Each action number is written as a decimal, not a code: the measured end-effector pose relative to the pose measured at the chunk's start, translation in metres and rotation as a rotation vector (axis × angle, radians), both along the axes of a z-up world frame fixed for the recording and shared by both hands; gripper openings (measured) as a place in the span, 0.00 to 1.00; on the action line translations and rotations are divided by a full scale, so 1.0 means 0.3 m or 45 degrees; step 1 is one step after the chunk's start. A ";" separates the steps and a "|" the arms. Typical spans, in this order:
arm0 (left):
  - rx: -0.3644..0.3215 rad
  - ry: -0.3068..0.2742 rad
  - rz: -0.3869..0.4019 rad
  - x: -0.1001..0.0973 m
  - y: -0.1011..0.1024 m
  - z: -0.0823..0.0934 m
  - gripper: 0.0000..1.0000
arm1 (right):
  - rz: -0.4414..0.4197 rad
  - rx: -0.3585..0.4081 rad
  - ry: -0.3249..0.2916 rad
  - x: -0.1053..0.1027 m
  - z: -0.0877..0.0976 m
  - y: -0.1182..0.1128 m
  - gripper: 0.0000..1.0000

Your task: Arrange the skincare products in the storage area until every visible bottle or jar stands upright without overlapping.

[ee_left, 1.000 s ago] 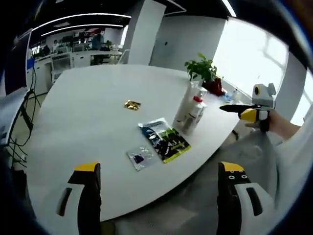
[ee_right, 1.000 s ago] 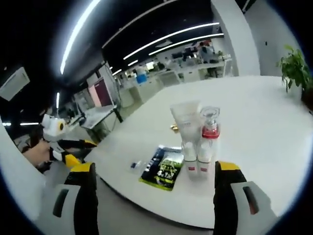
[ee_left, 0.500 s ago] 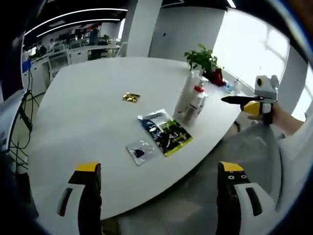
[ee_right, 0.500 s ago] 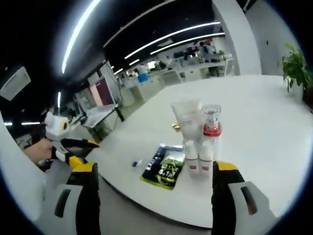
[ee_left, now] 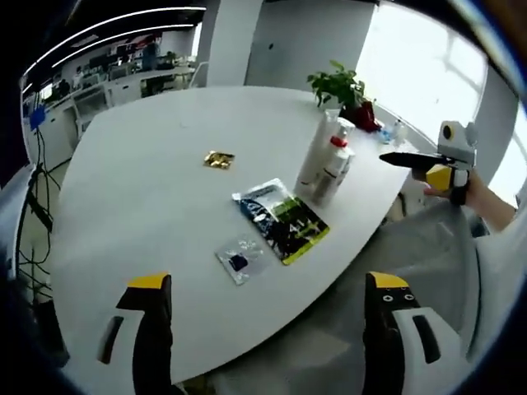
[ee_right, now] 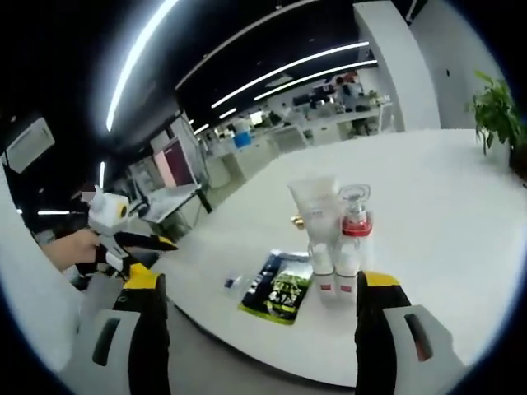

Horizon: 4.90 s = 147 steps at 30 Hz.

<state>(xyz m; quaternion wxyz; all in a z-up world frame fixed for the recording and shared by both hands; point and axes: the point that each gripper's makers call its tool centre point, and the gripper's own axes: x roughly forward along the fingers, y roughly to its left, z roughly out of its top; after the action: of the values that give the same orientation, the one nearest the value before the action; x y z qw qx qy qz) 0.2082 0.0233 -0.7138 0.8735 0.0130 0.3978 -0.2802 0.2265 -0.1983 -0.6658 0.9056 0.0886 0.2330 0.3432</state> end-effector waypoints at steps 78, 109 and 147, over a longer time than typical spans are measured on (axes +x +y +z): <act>0.401 0.147 -0.285 0.778 -0.178 -0.285 0.79 | -0.259 0.169 0.033 0.054 0.037 -0.093 0.89; 0.482 0.187 -0.290 1.022 -0.251 -0.402 0.66 | -0.289 0.157 0.063 0.063 0.012 -0.120 0.89; 0.505 0.224 -0.149 0.978 -0.150 -0.326 0.40 | -0.270 0.138 0.066 0.058 0.012 -0.099 0.88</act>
<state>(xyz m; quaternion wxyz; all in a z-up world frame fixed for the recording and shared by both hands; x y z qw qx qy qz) 0.5015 -0.0217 -0.8116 0.7980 0.1830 0.5184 -0.2469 0.2440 -0.2281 -0.6621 0.9244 0.1705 0.2266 0.2552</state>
